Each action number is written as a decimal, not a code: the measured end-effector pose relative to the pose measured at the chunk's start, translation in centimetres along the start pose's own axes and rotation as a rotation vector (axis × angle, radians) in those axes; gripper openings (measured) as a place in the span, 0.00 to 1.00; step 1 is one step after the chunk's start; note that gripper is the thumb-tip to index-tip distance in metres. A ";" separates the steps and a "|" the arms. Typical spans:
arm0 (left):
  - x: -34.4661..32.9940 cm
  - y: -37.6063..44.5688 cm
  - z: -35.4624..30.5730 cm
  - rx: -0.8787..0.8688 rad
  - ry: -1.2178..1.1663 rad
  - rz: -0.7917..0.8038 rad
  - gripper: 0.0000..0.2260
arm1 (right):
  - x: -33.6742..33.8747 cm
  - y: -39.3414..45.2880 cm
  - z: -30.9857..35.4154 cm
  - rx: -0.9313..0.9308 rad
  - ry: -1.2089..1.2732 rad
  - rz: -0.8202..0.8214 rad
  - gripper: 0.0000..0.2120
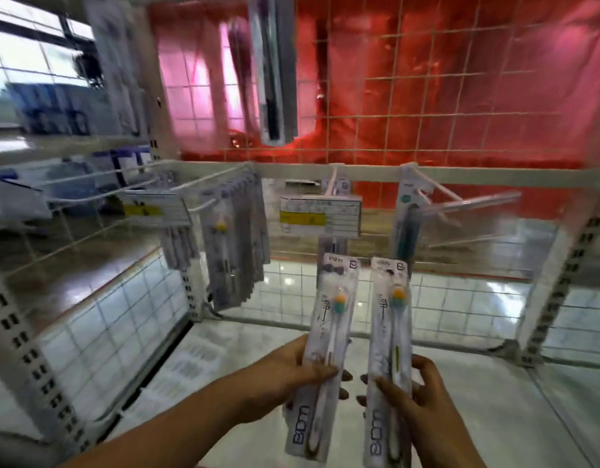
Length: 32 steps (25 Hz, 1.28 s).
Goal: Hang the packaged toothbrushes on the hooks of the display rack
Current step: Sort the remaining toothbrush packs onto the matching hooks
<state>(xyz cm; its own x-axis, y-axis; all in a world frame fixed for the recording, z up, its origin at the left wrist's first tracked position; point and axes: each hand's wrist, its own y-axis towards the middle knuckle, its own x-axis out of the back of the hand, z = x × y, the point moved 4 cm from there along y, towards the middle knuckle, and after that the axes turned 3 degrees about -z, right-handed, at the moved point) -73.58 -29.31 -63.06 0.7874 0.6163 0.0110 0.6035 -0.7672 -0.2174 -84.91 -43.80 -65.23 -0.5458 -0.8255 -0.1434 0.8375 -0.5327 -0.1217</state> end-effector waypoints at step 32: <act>17.7 1.7 -3.3 -0.394 0.012 -0.365 0.19 | -16.9 6.7 3.5 0.181 0.007 0.320 0.16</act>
<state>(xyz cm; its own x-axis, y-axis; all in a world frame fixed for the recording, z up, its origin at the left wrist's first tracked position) -58.18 -20.26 -60.04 0.5179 0.8549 0.0288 0.8377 -0.5137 0.1856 -69.98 -34.10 -60.18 -0.2552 -0.9547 -0.1529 0.9562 -0.2727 0.1064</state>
